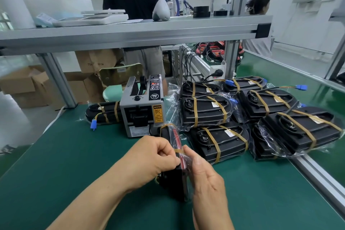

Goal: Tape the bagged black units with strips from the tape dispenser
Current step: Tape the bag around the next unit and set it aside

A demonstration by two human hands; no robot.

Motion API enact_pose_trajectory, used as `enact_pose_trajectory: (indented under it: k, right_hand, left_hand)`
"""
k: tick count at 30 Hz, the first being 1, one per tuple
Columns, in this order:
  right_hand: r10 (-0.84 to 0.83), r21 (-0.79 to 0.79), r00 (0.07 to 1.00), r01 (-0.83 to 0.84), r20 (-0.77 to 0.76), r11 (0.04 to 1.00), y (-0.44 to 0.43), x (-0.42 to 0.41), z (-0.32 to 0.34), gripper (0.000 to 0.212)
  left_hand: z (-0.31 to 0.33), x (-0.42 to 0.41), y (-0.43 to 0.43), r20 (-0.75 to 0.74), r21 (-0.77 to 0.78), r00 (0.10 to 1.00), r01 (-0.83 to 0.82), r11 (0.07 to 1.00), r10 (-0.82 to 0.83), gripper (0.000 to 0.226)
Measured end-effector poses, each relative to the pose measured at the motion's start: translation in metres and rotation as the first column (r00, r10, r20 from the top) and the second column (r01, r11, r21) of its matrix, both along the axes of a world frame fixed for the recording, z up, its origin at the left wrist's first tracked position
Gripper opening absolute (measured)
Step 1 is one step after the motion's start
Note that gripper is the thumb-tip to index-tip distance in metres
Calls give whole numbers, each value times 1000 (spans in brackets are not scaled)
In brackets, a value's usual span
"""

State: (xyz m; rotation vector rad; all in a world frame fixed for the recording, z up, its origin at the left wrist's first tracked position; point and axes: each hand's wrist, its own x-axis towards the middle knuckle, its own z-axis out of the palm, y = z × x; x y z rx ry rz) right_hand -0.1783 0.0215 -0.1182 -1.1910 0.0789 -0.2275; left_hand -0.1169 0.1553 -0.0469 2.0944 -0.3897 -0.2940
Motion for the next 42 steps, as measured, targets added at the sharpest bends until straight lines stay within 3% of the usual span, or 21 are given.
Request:
enact_pose_trajectory:
  k: [10, 14, 17, 19, 21, 23, 26, 28, 30, 37, 40, 42]
  right_hand:
    - [-8, -45, 1000, 8, 5, 999, 0, -3, 3, 30]
    - [13, -51, 1000, -14, -27, 999, -5, -1, -3, 28]
    - [62, -49, 997, -64, -43, 997, -18, 3, 3, 40]
    - [44, -165, 996, -55, -74, 985, -30, 15, 14, 52]
    - [5, -399, 993, -50, -114, 916, -38, 33, 31, 58]
    - [12, -584, 990, -92, -139, 807, -37, 56, 48, 48]
    - [23, -815, 987, -145, -160, 561, -23, 89, 62, 52]
    - [-1, -922, 993, -107, -116, 373, -13, 106, 65, 43]
    - [-26, -967, 997, -65, -74, 245, -7, 118, 65, 34]
    - [2, -995, 999, -32, -32, 93, -6, 132, 68, 23]
    - [22, -988, 994, -109, -107, 111, -9, 133, 77, 17]
    - [15, -992, 992, -123, -123, 28, -11, 133, 81, 12]
  left_hand:
    - [-24, -7, -7, 33, -141, 980, -189, 972, 196, 23]
    - [-21, -12, -2, -38, -116, 994, -109, 987, 106, 52]
    - [-18, -12, 6, -103, -139, 995, -31, 990, 17, 55]
    - [-19, -11, 8, -108, -142, 994, -36, 989, 21, 50]
    - [-19, -10, 7, -109, -162, 993, -53, 985, 36, 44]
    - [-19, -10, 4, -100, -173, 994, -60, 983, 43, 42]
    - [-17, -10, 0, -79, -139, 995, -67, 988, 56, 40]
    - [-15, -10, -2, -69, -121, 996, -64, 991, 56, 39]
    - [-14, -9, -2, -66, -112, 996, -60, 992, 53, 38]
    - [-14, -8, 3, -89, -111, 996, -35, 993, 25, 39]
    - [-14, -7, 4, -97, -115, 995, -28, 993, 17, 40]
    - [-14, -6, 4, -106, -126, 994, -29, 992, 16, 41]
